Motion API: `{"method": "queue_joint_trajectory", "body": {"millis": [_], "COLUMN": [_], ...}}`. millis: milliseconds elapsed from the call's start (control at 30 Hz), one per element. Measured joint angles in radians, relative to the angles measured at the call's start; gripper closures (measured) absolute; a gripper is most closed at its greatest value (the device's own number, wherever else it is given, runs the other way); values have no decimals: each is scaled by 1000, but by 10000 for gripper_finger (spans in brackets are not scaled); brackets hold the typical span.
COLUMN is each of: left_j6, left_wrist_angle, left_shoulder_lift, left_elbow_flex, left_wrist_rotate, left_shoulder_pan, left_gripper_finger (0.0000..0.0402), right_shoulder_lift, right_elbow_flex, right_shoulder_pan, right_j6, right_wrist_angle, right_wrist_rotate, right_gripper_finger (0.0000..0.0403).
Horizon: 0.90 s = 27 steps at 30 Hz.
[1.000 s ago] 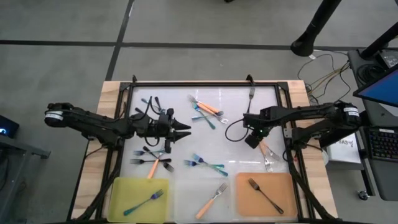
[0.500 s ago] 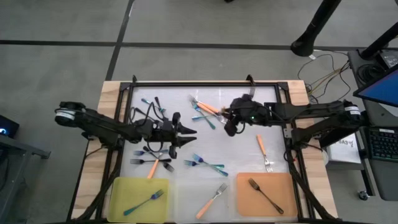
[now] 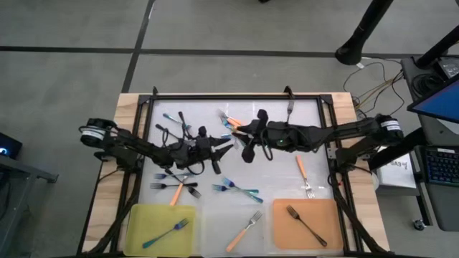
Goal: Sort silverware by color (type)
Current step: Put the orange fork into the transparent bin
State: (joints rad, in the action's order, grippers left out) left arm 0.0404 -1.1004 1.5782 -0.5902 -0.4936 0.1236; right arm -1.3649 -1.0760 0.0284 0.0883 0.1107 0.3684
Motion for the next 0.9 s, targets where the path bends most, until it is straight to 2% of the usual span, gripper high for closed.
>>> {"method": "queue_joint_trajectory", "body": {"millis": [67,233,567,667,733,900], "left_j6": [-9,-60,-111,-111,-113,-125], "left_wrist_angle": [1,-1,-2,-8,-8,-6], "left_shoulder_lift": [13,24,16,16,12,10], "left_elbow_flex": [-14,-42,-66,-60,-56,-50], "left_wrist_rotate": [-26,-194,-210,-255,-296,-308], "left_shoulder_pan": [1,17,35,42,52,71], "left_gripper_finger": [304,304,303,305,313,354], "right_shoulder_lift": [-32,-82,-136,-136,-136,-128], "right_elbow_flex": [-8,-57,-158,-165,-166,-166], "right_shoulder_pan": [0,19,63,74,82,93], "right_j6": [-17,-57,-129,-134,-139,-152], "right_wrist_angle": [21,31,21,19,20,-5], "right_wrist_rotate": [1,38,59,63,82,155], "right_gripper_finger": [338,338,338,338,338,338]}}
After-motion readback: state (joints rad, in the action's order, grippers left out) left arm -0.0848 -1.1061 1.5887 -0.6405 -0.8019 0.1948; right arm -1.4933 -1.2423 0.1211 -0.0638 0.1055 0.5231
